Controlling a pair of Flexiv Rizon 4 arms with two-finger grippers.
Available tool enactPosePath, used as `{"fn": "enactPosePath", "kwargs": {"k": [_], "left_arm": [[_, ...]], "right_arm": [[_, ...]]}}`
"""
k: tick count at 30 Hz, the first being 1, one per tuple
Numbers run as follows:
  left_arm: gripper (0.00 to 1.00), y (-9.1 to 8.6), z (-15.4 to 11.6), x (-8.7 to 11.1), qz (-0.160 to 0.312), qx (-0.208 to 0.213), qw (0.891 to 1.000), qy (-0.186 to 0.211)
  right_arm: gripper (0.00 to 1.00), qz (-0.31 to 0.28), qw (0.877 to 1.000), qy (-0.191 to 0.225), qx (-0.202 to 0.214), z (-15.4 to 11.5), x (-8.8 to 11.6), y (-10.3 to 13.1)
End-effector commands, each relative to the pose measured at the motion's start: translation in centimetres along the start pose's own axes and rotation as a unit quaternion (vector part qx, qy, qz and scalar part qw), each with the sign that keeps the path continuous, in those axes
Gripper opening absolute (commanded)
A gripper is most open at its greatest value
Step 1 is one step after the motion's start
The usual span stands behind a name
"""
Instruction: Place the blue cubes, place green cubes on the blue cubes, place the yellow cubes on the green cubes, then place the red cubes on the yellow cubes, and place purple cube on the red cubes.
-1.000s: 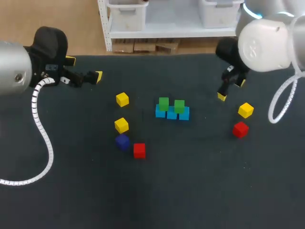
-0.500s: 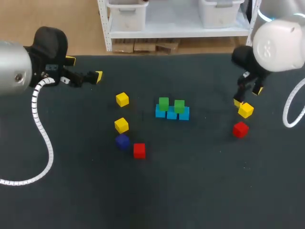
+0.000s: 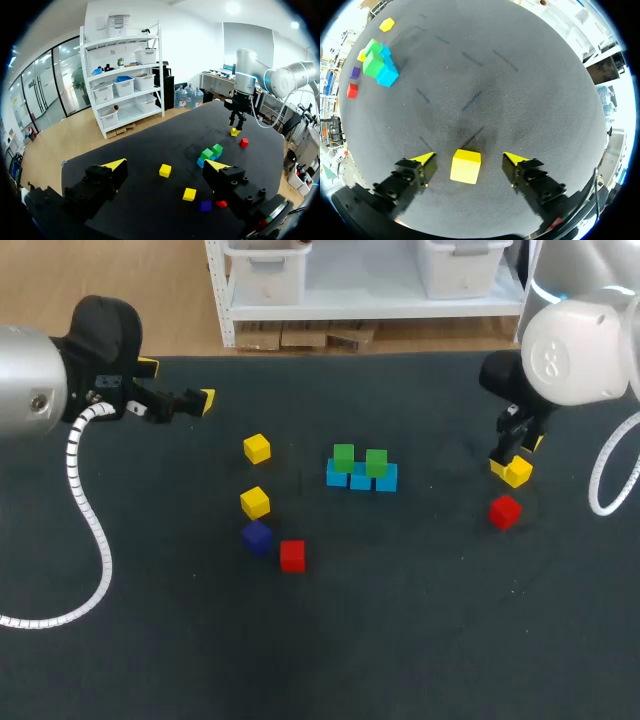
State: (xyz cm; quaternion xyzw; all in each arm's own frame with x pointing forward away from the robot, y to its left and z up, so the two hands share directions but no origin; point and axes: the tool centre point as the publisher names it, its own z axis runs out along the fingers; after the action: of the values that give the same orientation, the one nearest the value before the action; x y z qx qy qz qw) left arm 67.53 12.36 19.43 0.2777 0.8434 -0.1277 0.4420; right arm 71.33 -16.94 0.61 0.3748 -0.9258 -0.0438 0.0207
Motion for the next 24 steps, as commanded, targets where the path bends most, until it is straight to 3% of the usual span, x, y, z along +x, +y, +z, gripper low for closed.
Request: {"fn": "enactPosePath", "kwargs": {"k": [1,7,13,15,19,24], "left_arm": [[1.0,0.4,-0.1,0.1,0.001,0.009,1.0,-0.003],[1.0,0.4,-0.1,0.1,0.001,0.009,1.0,-0.003],[1.0,0.4,-0.1,0.1,0.001,0.009,1.0,-0.003],[1.0,0.4,-0.1,0.1,0.001,0.009,1.0,-0.003],[1.0,0.4,-0.1,0.1,0.001,0.009,1.0,-0.003],[1.0,0.4,-0.1,0.1,0.001,0.009,1.0,-0.003]], "right_arm": [[1.0,0.0,1.0,-0.002,0.003,-0.2,0.1,0.2],[1.0,0.003,1.0,-0.004,0.007,-0.3,0.1,0.0],[1.0,-0.023,0.999,-0.038,0.028,-1.6,-0.7,1.0],[1.0,-0.035,0.996,-0.068,0.037,-2.1,-1.1,1.5],[1.0,-0.016,0.988,-0.152,0.006,-3.3,-1.8,1.5],[1.0,0.0,0.978,-0.209,0.002,-5.1,-2.6,0.9]]}}
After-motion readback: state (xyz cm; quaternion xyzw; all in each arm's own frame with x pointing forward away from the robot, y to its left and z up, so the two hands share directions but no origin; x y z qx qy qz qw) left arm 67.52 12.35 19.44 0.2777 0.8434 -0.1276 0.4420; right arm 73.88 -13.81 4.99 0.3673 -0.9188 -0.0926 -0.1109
